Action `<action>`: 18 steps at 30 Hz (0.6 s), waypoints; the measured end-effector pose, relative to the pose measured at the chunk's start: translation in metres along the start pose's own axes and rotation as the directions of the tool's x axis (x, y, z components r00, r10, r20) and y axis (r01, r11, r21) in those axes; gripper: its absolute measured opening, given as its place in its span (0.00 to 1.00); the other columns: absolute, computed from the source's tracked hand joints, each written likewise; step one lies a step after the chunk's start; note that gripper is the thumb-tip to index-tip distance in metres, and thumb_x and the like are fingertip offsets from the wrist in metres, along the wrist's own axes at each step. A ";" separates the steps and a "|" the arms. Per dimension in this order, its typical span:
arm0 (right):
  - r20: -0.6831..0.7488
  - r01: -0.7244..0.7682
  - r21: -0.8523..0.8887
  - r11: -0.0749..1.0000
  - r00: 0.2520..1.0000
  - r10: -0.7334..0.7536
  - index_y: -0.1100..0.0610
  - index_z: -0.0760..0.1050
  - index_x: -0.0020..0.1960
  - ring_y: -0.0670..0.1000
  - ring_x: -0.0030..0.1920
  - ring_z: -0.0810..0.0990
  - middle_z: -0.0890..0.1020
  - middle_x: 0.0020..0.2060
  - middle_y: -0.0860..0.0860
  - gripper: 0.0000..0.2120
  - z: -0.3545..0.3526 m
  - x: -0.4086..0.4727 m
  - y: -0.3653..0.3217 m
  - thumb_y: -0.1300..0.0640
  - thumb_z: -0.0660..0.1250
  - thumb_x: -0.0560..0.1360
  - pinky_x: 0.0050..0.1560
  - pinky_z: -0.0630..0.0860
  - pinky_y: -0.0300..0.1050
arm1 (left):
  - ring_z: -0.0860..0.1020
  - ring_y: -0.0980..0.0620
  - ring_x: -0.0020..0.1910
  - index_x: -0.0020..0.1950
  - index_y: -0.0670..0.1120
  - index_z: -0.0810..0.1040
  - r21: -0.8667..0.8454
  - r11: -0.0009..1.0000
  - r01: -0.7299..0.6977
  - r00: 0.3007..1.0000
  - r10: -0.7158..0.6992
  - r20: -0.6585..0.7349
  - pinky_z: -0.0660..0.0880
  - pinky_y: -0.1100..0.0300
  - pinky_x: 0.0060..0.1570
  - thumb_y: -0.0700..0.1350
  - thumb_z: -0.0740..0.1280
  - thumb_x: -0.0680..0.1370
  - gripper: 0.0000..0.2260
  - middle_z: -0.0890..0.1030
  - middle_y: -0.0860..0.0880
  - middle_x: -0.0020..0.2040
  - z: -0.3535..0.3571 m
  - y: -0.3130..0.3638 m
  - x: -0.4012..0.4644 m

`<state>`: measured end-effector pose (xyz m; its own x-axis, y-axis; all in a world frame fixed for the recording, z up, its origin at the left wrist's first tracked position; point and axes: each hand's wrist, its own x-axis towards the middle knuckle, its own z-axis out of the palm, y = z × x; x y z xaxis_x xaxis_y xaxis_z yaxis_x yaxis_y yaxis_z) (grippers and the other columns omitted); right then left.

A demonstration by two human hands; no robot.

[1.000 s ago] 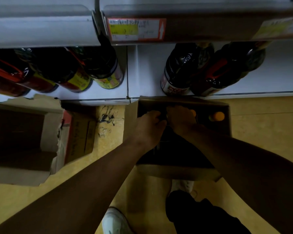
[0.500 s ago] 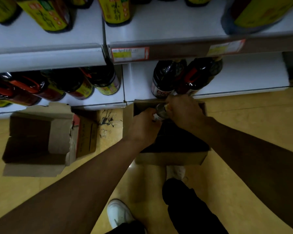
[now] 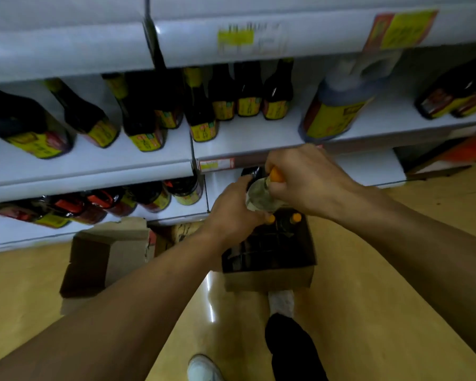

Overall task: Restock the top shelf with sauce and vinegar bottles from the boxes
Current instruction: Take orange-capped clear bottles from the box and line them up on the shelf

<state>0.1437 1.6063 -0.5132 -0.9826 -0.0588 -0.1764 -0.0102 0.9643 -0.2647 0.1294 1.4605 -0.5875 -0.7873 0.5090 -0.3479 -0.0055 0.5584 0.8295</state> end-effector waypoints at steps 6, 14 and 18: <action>-0.101 0.020 0.051 0.998 0.995 -0.015 0.56 0.80 0.51 0.56 0.46 0.78 0.81 0.44 0.55 0.12 -0.114 -0.034 -0.050 0.52 0.71 0.70 0.45 0.78 0.53 | 0.76 0.66 0.45 0.63 0.58 0.66 -0.100 0.987 -0.122 0.992 0.123 0.009 0.75 0.69 0.38 0.42 0.75 0.72 0.27 0.76 0.59 0.50 -0.046 0.063 -0.040; -0.288 0.061 0.112 0.992 0.957 -0.027 0.53 0.74 0.50 0.54 0.41 0.76 0.77 0.38 0.51 0.11 -0.236 -0.068 -0.101 0.56 0.71 0.69 0.37 0.74 0.51 | 0.79 0.57 0.51 0.64 0.53 0.67 -0.101 0.973 -0.208 0.977 0.203 -0.059 0.79 0.57 0.48 0.46 0.78 0.69 0.29 0.78 0.54 0.54 -0.111 0.163 -0.087; -0.373 0.073 0.117 0.990 0.927 -0.024 0.49 0.73 0.51 0.53 0.43 0.76 0.78 0.41 0.49 0.12 -0.291 -0.080 -0.121 0.54 0.71 0.69 0.41 0.78 0.55 | 0.80 0.55 0.51 0.60 0.55 0.69 -0.093 0.966 -0.242 0.968 0.233 -0.097 0.80 0.50 0.52 0.49 0.78 0.67 0.27 0.80 0.54 0.53 -0.139 0.208 -0.106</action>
<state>0.1699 1.5697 -0.1914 -0.9803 0.0183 0.1965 -0.0602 0.9206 -0.3860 0.1254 1.4317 -0.3172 -0.8226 0.5597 -0.1008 0.1283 0.3554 0.9259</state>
